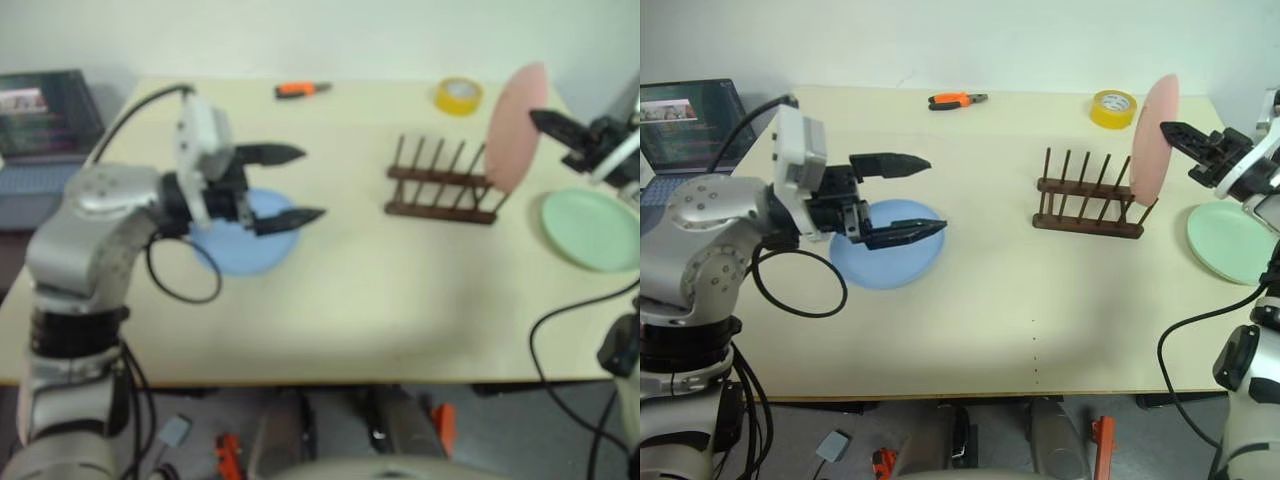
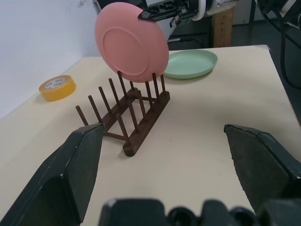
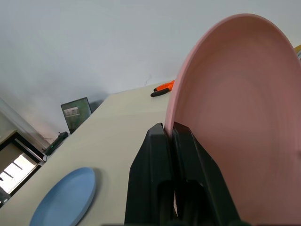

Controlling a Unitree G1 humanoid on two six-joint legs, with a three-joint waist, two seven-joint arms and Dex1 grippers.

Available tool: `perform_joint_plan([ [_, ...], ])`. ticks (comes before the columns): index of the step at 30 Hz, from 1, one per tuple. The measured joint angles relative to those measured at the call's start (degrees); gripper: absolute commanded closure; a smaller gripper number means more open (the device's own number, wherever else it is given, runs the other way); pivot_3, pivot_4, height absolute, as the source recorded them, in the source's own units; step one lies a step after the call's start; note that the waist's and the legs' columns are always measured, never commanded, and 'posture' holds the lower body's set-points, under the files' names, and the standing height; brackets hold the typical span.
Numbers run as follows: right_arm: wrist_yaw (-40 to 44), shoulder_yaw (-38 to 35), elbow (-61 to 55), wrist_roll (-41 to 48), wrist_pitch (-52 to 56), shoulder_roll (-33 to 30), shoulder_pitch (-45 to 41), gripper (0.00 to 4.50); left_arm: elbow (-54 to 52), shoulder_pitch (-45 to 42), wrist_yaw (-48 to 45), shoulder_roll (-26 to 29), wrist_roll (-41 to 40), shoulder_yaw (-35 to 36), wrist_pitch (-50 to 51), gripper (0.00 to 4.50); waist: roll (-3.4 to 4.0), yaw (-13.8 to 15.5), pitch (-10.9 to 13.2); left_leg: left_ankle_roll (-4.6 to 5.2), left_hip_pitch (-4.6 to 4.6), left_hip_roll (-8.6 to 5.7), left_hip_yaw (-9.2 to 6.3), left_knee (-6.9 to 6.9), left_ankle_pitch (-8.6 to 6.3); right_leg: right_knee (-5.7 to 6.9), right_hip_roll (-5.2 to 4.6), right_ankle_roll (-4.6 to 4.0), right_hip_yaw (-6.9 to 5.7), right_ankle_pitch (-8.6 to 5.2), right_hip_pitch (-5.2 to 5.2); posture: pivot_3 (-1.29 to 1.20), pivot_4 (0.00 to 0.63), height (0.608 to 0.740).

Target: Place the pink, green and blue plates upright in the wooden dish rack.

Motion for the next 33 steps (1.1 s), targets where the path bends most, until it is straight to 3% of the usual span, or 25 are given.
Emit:
perform_joint_plan([
  [3, -0.2, 0.0, 0.0, -0.1, -0.8, 0.1, 0.0, 3.59, 0.0, 0.0, 0.0, 0.0, 0.0, -0.2, 0.0, 0.00, 0.00, 0.0, 0.0, 0.00, 0.00, 0.00, 0.02, 0.00, 0.00, 0.00, 0.00, 0.01, 0.02, 0.00, 0.00, 0.00, 0.150, 0.740],
  [12, -1.2, 0.0, 0.1, -0.6, -3.0, 0.1, 0.0, 0.56, 0.0, 0.0, 0.0, 0.0, 0.0, -0.3, 0.0, 0.00, 0.00, 0.0, 0.0, 0.00, 0.00, 0.00, 0.02, 0.00, 0.00, -0.01, 0.00, 0.01, 0.02, 0.01, 0.00, 0.00, 0.150, 0.740],
  [26, -0.8, 3.2, -1.7, -7.1, -11.4, -4.3, 1.4, 0.56, 0.3, -0.1, -0.2, 0.0, 0.4, -0.4, -0.2, 0.00, 0.00, 0.0, 0.0, 0.00, -0.01, 0.00, 0.02, -0.02, 0.00, -0.04, 0.00, 0.01, 0.01, 0.00, -0.01, 0.00, 0.150, 0.740],
  [33, 6.4, 9.8, -6.0, -14.3, -16.5, -12.8, 11.9, 0.56, 1.2, -0.7, -1.3, 0.0, 1.3, -1.0, -1.3, 0.00, 0.00, 0.1, 0.0, 0.01, 0.01, -0.01, 0.03, 0.02, 0.00, -0.04, -0.01, 0.14, 0.02, -0.04, 0.02, 0.00, 0.150, 0.740],
])
